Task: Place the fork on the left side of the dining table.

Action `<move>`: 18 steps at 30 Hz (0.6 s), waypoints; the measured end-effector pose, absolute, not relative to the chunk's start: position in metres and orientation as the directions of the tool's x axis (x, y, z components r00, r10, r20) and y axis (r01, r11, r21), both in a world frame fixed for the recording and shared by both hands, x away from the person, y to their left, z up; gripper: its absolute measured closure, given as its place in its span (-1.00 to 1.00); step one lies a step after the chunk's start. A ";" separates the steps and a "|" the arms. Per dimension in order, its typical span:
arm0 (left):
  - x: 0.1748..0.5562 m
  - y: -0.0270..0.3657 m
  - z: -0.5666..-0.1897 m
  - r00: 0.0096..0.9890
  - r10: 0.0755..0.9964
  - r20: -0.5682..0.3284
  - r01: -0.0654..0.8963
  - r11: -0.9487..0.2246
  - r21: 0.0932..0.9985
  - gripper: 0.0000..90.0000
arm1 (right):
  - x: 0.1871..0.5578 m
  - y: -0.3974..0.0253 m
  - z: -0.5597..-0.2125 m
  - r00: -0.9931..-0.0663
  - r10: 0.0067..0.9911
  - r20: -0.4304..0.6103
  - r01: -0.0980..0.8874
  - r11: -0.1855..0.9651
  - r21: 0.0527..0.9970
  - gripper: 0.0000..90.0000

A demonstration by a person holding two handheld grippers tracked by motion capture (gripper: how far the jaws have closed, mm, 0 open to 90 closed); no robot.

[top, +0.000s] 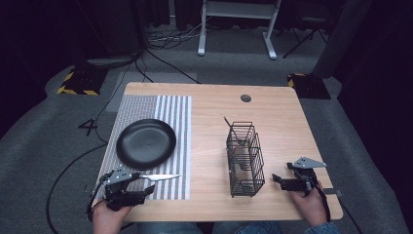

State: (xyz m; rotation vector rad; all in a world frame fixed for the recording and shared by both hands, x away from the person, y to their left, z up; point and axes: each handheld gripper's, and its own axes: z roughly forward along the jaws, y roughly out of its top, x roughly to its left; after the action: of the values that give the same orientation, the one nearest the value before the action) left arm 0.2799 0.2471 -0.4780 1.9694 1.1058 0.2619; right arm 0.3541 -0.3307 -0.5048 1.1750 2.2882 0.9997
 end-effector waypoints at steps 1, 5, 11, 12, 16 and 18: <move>0.282 0.246 -0.477 0.597 0.775 -0.208 0.599 -0.257 0.758 -0.54 | 0.354 -0.331 -0.505 -0.578 0.816 -0.012 0.546 0.397 0.738 -0.62; 0.287 0.240 -0.468 0.618 0.755 -0.219 0.582 -0.252 0.773 -0.59 | 0.354 -0.331 -0.505 -0.578 0.816 -0.012 0.546 0.397 0.738 -0.62; 0.298 0.222 -0.458 0.645 0.737 -0.201 0.565 -0.283 0.775 -0.58 | 0.354 -0.331 -0.505 -0.579 0.815 -0.012 0.545 0.398 0.738 -0.62; 0.301 0.221 -0.457 0.651 0.732 -0.200 0.561 -0.287 0.777 -0.56 | 0.354 -0.331 -0.505 -0.579 0.815 -0.012 0.545 0.398 0.738 -0.62; 0.312 0.213 -0.447 0.687 0.696 -0.210 0.543 -0.299 0.785 -0.48 | 0.354 -0.331 -0.505 -0.579 0.815 -0.012 0.545 0.398 0.738 -0.62; 0.315 0.211 -0.445 0.694 0.690 -0.205 0.533 -0.301 0.791 -0.47 | 0.354 -0.331 -0.505 -0.578 0.816 -0.011 0.546 0.397 0.738 -0.62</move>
State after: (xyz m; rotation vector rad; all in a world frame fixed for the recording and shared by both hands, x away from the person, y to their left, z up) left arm 0.3155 0.2108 -0.4446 1.9812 0.9415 0.2141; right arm 0.3540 -0.3306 -0.5049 1.1756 2.2875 1.0004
